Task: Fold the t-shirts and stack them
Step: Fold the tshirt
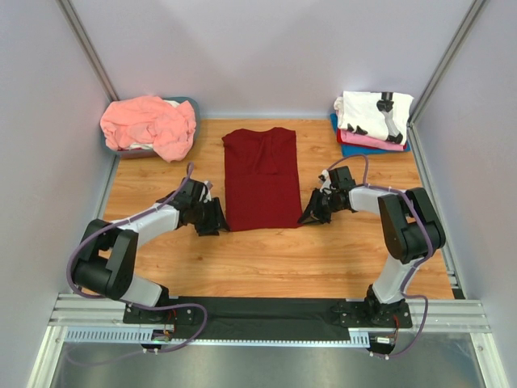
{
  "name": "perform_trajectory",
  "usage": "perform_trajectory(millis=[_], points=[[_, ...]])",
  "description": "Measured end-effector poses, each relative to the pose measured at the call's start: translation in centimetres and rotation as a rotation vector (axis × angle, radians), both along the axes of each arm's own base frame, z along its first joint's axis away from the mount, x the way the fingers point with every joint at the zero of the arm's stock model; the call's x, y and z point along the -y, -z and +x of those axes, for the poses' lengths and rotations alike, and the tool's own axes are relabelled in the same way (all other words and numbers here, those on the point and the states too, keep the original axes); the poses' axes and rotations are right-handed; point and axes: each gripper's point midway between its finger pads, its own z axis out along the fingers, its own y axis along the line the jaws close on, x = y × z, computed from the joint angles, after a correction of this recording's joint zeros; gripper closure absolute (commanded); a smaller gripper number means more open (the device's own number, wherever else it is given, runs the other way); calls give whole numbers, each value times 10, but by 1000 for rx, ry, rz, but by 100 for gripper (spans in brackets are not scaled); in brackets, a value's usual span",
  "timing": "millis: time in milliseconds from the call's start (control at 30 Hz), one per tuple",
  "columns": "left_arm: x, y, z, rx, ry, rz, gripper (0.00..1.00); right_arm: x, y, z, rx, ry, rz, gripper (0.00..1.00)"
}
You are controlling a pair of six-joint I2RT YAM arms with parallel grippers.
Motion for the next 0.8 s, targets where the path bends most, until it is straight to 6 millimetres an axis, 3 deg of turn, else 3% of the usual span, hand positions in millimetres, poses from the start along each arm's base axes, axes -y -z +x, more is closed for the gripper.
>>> perform_trajectory(millis=[267, 500, 800], points=[[12, 6, 8, 15, -1, -67, 55, -3, 1, -1, -6, -9, 17, 95], [15, 13, 10, 12, -9, -79, 100, -3, 1, -1, -7, -11, 21, 99], [10, 10, 0, 21, -8, 1, 100, 2, 1, -16, -3, -7, 17, 100]])
